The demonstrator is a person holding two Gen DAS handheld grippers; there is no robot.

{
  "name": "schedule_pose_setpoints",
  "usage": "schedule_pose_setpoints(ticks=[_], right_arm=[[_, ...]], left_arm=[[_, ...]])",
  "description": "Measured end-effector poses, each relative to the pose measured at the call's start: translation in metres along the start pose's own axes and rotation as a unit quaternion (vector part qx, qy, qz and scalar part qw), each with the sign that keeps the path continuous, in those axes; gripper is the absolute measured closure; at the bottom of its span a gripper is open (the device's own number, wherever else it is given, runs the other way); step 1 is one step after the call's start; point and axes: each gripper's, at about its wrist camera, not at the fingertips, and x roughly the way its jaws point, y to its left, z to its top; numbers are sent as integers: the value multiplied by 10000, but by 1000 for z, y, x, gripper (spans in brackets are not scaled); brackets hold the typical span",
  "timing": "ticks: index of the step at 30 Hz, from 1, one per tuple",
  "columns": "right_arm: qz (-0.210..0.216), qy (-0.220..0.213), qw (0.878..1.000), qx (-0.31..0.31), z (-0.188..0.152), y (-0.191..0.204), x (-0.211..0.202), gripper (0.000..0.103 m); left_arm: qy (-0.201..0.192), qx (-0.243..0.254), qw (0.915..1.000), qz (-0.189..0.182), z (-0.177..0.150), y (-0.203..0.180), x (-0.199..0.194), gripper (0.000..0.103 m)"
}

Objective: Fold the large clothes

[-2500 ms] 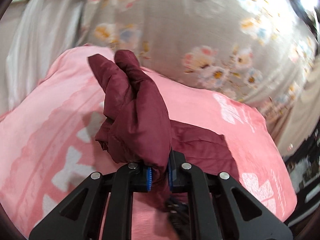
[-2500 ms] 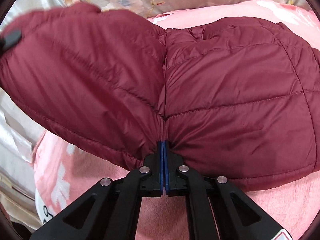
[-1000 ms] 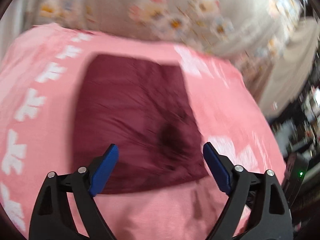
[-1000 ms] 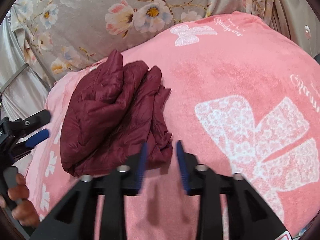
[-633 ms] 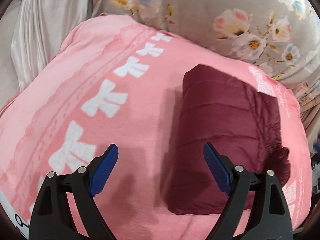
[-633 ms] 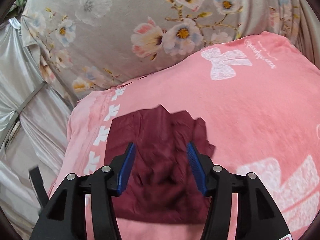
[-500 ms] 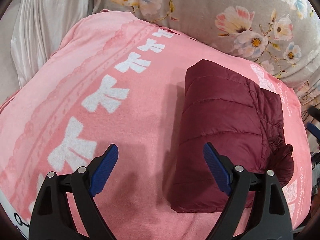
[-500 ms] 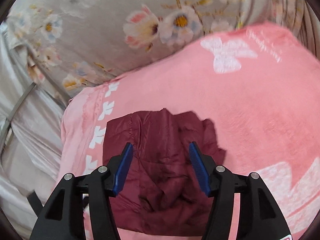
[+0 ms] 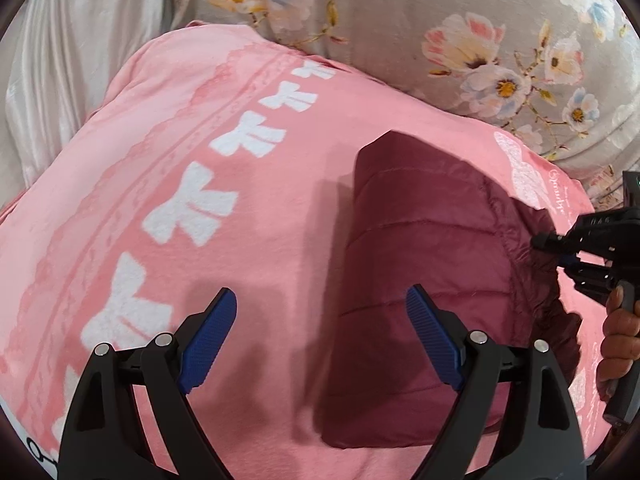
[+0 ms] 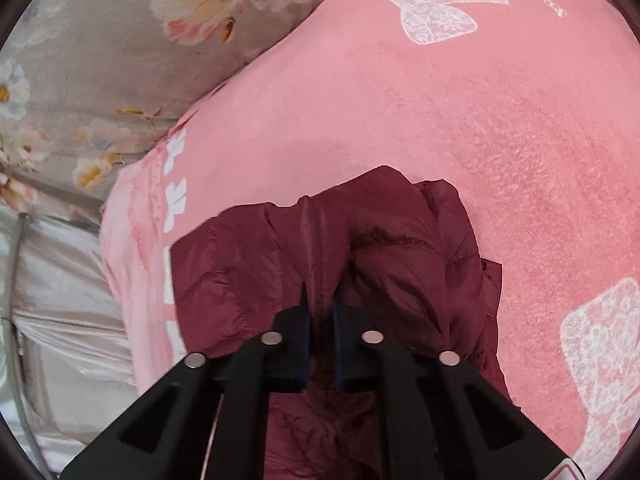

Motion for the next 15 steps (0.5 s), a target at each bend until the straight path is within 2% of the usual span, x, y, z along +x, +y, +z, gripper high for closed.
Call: schedule_pose_setpoints(ticks=[4, 7, 12, 15], right_arm=[[-3, -345, 9988, -357, 1, 0, -27, 99], [-113, -493, 9967, -639, 2, -6, -38, 99], [-529, -742, 9924, -824, -2, -32, -27, 99], [-577, -922, 9903, -868, -7, -47, -15, 99]], left_arm=[[-69, 118, 9995, -268, 19, -20, 0, 19], [-144, 316, 9989, -320, 34, -45, 5, 19], [67, 591, 9971, -473, 52, -91, 35, 19], [63, 762, 9964, -369, 56, -110, 54, 19]])
